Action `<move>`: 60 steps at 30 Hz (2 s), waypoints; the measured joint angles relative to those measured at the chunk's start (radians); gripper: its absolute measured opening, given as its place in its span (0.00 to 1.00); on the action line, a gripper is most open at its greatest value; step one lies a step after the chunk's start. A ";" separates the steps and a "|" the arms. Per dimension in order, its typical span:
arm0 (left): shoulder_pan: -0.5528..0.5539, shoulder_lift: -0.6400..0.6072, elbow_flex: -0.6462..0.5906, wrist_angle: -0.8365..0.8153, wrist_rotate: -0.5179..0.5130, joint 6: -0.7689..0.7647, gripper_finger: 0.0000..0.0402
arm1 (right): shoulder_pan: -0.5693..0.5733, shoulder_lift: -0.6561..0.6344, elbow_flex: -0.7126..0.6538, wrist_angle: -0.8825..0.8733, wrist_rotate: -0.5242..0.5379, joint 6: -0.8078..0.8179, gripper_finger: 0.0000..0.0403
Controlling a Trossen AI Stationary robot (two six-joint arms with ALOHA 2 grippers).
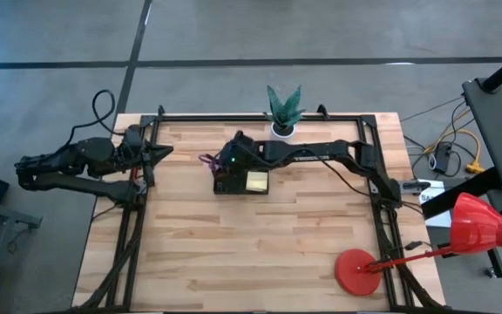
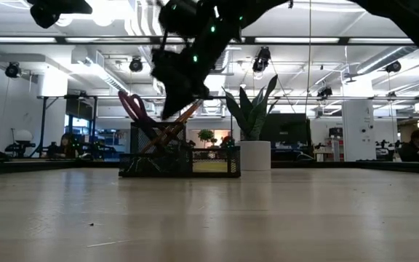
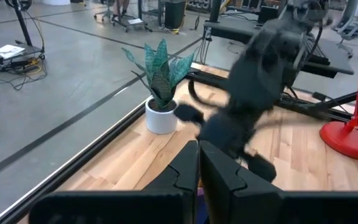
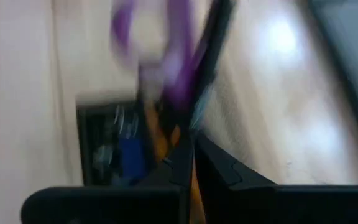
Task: Pick and place office supplies into organizer
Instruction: Put the pen into the desk organizer
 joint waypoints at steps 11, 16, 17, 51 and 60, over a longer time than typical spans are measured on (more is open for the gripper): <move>0.000 -0.008 -0.011 -0.001 -0.002 -0.002 0.00 | 0.004 0.034 0.001 0.028 0.001 -0.028 0.02; 0.000 -0.013 -0.011 0.005 -0.002 -0.002 0.00 | 0.004 0.068 0.046 0.040 0.000 -0.047 0.02; 0.000 -0.013 -0.011 0.004 -0.002 -0.002 0.00 | 0.003 0.075 0.056 0.040 -0.001 -0.048 0.02; 0.129 0.031 -0.213 0.178 0.070 -0.024 0.00 | 0.018 0.073 0.438 -0.285 0.133 -0.055 0.02; 0.407 0.259 -0.218 0.291 0.358 0.127 0.00 | 0.123 0.072 0.499 -0.420 0.356 0.035 0.02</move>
